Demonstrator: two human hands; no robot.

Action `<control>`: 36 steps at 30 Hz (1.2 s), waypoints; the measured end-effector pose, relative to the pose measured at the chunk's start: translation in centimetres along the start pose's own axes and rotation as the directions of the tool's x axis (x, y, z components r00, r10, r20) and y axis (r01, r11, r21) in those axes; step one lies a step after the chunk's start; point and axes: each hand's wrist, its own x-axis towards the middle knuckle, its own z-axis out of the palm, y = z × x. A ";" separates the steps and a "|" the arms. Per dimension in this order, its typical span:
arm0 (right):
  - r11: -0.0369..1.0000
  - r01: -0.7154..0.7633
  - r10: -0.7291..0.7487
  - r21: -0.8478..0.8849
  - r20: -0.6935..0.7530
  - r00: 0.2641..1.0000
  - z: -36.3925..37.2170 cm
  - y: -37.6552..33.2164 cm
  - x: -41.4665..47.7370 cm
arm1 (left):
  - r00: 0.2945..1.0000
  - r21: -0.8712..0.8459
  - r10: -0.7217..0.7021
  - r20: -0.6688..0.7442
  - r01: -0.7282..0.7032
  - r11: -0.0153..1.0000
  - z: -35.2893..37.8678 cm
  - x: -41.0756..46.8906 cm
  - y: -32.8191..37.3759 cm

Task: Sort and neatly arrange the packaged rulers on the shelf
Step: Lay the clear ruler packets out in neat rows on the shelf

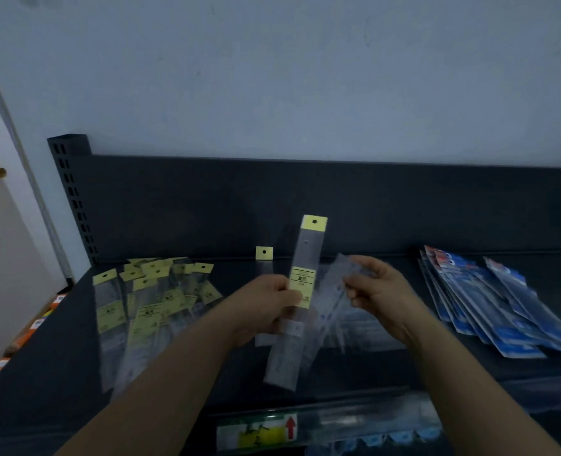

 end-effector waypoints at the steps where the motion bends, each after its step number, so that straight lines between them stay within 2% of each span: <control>1: 1.000 -0.006 0.007 0.011 -0.057 0.998 -1.4 0.0 0.1 | 1.000 -0.002 -0.003 -0.008 0.003 1.000 0.4 -0.1 0.0; 4: 0.999 -0.014 0.019 0.036 -0.135 0.991 -5.3 0.0 -0.3 | 0.999 -0.014 0.006 -0.050 -0.006 1.000 1.5 -0.3 -0.3; 8: 0.998 -0.029 0.022 -0.051 -0.132 0.991 -8.9 0.5 -2.0 | 0.989 -0.081 0.007 -0.148 -0.019 0.997 4.0 -0.2 -0.7; 12: 0.996 -0.063 0.056 -0.056 -0.125 0.991 -11.7 1.2 -3.1 | 0.975 -0.063 0.015 -0.220 -0.030 0.998 6.7 0.2 -0.7; 14: 0.991 -0.080 0.065 -0.105 -0.138 0.988 -12.8 1.7 -3.4 | 0.964 -0.041 0.018 -0.267 -0.030 0.999 7.6 0.4 -0.6; 15: 0.980 -0.076 0.049 -0.183 -0.152 0.987 -13.4 2.1 -3.4 | 0.958 -0.024 0.016 -0.288 -0.024 0.999 7.8 0.5 -0.6; 17: 0.898 -0.035 -0.047 -0.439 -0.174 0.984 -14.5 2.9 -3.1 | 0.941 0.058 0.027 -0.337 -0.008 0.998 8.0 0.4 -0.6; 19: 0.743 -0.007 -0.128 -0.669 -0.152 0.980 -15.1 3.3 -2.8 | 0.921 0.190 0.059 -0.385 0.017 0.982 8.0 0.4 -0.7; 23: 0.521 0.012 -0.164 -0.854 -0.086 0.983 -15.2 3.7 -3.0 | 0.895 0.197 0.051 -0.443 0.042 0.980 8.0 0.0 -0.9; 26: 0.428 0.115 -0.276 -0.896 -0.009 0.961 -15.2 3.9 -3.1 | 0.882 0.172 0.030 -0.470 0.058 0.983 7.9 0.0 -1.1; 29: 0.382 0.314 -0.358 -0.869 0.174 0.917 -15.1 4.3 -3.1 | 0.857 0.121 0.001 -0.516 0.071 0.990 7.7 0.3 -1.3; 33: 0.340 0.402 -0.277 -0.850 0.318 0.907 -14.8 4.8 -3.2 | 0.873 -0.058 -0.064 -0.484 0.041 0.997 7.8 0.7 -1.4; 36: 0.331 0.401 -0.203 -0.854 0.351 0.914 -14.9 4.5 -3.3 | 0.865 -0.053 -0.055 -0.498 0.032 0.998 7.8 0.7 -1.3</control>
